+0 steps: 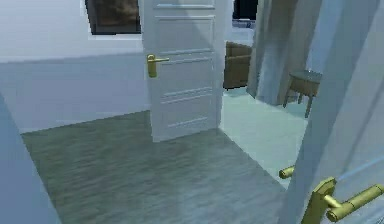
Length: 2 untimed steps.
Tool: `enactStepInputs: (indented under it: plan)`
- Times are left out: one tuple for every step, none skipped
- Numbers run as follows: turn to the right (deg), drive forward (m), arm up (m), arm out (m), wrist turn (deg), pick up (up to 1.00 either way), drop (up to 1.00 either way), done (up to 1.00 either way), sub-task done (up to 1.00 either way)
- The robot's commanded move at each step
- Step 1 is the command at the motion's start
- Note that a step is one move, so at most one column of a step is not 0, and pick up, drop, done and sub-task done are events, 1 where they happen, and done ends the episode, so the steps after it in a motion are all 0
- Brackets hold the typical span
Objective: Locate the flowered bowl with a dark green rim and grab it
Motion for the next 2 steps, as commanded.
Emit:
enactStepInputs:
  plan:
    - [0.0, 0.75, 0.00, 0.00, 0.0, 0.00, 0.00, 0.00, 0.00]
    - [45.0, 0.00, 0.00, 0.00, 0.0, 0.00, 0.00, 0.00, 0.00]
